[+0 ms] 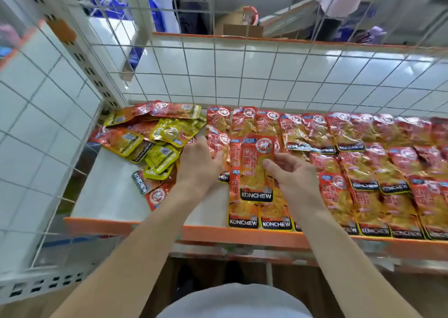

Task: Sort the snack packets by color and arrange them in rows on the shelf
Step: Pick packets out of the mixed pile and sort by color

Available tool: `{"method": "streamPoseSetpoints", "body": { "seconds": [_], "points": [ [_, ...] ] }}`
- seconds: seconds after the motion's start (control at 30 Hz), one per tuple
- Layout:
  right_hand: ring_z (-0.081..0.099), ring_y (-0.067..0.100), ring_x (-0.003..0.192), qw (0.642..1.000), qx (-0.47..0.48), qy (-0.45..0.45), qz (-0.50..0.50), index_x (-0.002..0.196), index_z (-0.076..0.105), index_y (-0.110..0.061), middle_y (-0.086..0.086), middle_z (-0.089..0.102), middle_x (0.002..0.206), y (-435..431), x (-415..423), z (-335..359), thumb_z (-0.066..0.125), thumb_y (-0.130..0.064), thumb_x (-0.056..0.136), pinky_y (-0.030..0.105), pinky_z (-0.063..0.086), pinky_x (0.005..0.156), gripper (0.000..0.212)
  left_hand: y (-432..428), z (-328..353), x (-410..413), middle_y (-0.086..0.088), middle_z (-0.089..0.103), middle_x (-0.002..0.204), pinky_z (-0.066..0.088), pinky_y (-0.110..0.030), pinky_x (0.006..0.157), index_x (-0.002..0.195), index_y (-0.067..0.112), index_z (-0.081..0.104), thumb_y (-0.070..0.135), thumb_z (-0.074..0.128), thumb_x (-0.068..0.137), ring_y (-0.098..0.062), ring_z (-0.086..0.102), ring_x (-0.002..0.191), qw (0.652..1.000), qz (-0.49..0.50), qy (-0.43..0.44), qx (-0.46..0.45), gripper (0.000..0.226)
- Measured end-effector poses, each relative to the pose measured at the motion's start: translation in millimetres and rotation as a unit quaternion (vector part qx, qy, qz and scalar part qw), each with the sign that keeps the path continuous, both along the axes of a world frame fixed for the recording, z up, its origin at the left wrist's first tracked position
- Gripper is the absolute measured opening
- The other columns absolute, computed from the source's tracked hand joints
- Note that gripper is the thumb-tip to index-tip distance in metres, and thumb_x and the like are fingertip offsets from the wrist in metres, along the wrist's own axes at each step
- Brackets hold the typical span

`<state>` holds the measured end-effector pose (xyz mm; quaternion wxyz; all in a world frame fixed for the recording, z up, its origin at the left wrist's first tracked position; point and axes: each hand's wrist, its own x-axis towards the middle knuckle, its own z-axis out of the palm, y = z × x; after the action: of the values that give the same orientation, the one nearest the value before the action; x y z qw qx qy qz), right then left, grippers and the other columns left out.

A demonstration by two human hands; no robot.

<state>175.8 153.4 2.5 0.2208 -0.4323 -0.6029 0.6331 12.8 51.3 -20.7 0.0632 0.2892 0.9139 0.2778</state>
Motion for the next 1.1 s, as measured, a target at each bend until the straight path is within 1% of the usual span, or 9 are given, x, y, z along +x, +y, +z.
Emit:
{"method": "streamPoseSetpoints", "body": {
  "seconds": [0.1,0.27,0.4,0.53,0.6,0.7,0.87,1.0,1.1],
  "points": [
    [0.071,0.004,0.084,1.000,0.006,-0.008,0.004,0.090,0.070,-0.026,-0.012,0.076,0.084,-13,-4,2,0.076,-0.020,0.088,0.016,0.053,0.073,0.009,-2,-2,-7,-0.017,0.065,0.087,0.044,-0.036,0.069,0.101,-0.002,0.060,0.042,0.066,0.093,-0.034,0.064,0.084,0.998,-0.022,-0.006,-0.062,0.045],
    [0.072,0.004,0.080,1.000,0.018,-0.024,0.002,0.086,0.071,-0.026,-0.010,0.076,0.082,-30,-9,2,0.077,-0.018,0.087,0.018,0.055,0.075,0.010,-9,-5,-10,-0.015,0.064,0.085,0.050,-0.039,0.068,0.090,0.002,0.060,0.051,0.062,0.094,-0.032,0.064,0.080,0.995,-0.047,-0.012,-0.083,0.049],
    [0.067,-0.002,0.073,0.997,0.053,-0.057,0.024,0.078,0.067,-0.031,-0.015,0.073,0.075,-44,-9,1,0.076,-0.019,0.087,0.011,0.052,0.069,0.018,-26,3,-8,-0.014,0.062,0.071,0.035,-0.033,0.059,0.083,0.002,0.062,0.025,0.055,0.102,-0.033,0.062,0.069,0.998,-0.055,0.026,0.001,0.031],
    [0.066,0.003,0.079,0.987,0.115,-0.101,0.042,0.092,0.067,-0.025,-0.014,0.069,0.082,-57,-17,-5,0.075,-0.022,0.089,0.007,0.047,0.068,0.009,-52,0,-10,0.001,0.046,0.054,0.030,-0.026,0.055,0.075,0.006,0.060,0.006,0.061,0.095,-0.011,0.044,0.045,0.988,-0.072,0.101,0.089,0.019],
    [0.064,0.004,0.080,0.979,0.150,-0.127,0.054,0.102,0.069,-0.022,-0.013,0.067,0.082,-64,-23,-8,0.074,-0.022,0.090,0.007,0.047,0.069,0.013,-62,-10,-8,-0.006,0.058,0.064,0.040,-0.031,0.051,0.084,0.005,0.063,0.005,0.064,0.092,-0.022,0.055,0.054,0.983,-0.100,0.121,0.097,0.008],
    [0.065,0.012,0.089,0.960,0.208,-0.173,0.065,0.122,0.066,-0.013,-0.008,0.067,0.088,-76,-29,-16,0.072,-0.023,0.091,0.027,0.055,0.084,0.033,-76,-22,-3,-0.008,0.065,0.089,0.054,-0.038,0.060,0.095,0.008,0.064,0.011,0.068,0.088,-0.026,0.062,0.079,0.974,-0.130,0.168,0.080,0.009],
    [0.051,0.017,0.105,0.909,0.339,-0.230,0.076,0.132,0.055,-0.014,-0.001,0.059,0.107,-85,-28,-28,0.071,-0.028,0.091,0.028,0.044,0.096,0.046,-87,-43,-1,0.004,0.061,0.136,0.037,-0.040,0.099,0.121,0.021,0.069,0.030,0.060,0.090,-0.019,0.051,0.130,0.952,-0.197,0.234,-0.017,0.033],
    [0.033,0.021,0.132,0.852,0.422,-0.278,0.140,0.140,0.050,-0.025,-0.001,0.045,0.139,-79,-29,-29,0.070,-0.040,0.089,0.042,0.032,0.108,0.057,-88,-43,-2,0.007,0.061,0.138,0.035,-0.042,0.101,0.124,0.021,0.070,0.029,0.053,0.092,-0.018,0.051,0.133,0.951,-0.199,0.234,-0.041,0.037],
    [0.000,0.019,0.151,0.801,0.437,-0.321,0.253,0.152,0.033,-0.035,-0.008,0.017,0.163,-69,-34,-24,0.057,-0.047,0.095,0.050,0.008,0.115,0.063,-92,-41,-3,0.007,0.060,0.138,0.036,-0.043,0.102,0.125,0.020,0.069,0.027,0.052,0.092,-0.018,0.049,0.133,0.951,-0.202,0.227,-0.054,0.037]
  ]
}}
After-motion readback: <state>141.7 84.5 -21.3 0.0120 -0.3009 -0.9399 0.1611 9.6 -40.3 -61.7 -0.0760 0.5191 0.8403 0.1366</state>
